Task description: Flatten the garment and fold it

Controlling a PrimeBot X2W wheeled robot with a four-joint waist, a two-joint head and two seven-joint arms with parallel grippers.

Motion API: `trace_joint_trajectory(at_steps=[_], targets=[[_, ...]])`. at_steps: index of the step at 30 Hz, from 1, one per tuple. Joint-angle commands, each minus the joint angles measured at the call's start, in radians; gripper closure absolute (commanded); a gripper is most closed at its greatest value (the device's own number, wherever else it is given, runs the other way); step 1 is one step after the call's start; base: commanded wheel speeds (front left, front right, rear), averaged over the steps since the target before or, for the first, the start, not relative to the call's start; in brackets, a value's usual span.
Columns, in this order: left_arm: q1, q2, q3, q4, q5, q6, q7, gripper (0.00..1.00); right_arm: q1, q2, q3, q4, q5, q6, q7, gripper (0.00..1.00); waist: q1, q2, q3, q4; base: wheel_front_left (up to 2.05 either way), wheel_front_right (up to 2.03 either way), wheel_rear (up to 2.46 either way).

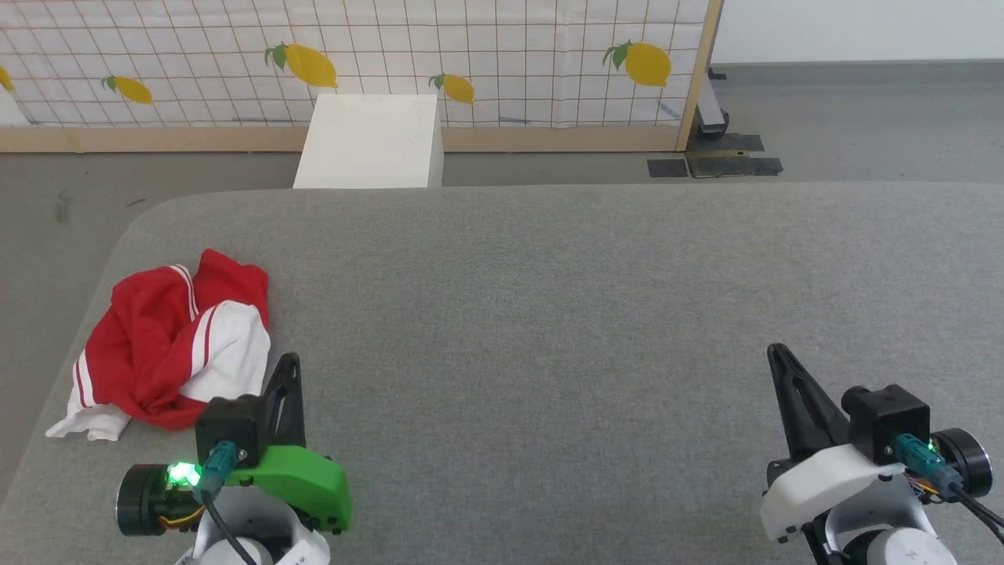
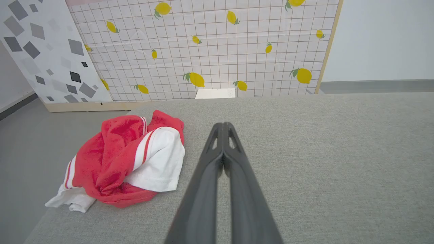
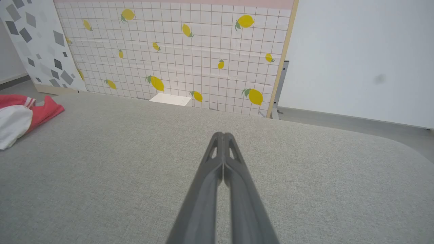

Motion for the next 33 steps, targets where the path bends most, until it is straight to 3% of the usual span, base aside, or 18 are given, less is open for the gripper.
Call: trace_joint_trajectory(at_steps=[1,33], targets=[[0.011,-0.004,0.003,-0.002,0.013,-0.001,0.001,1.00,-0.011,0.001,0.002,-0.005,-0.006,-0.002,0.000,1.00,0.0000,0.0034,0.000,0.000,0.00,0.00,0.00],[0.011,-0.004,0.003,-0.002,0.013,-0.001,0.001,1.00,-0.011,0.001,0.002,-0.005,-0.006,-0.002,0.000,1.00,0.0000,0.0034,0.000,0.000,0.00,0.00,0.00]])
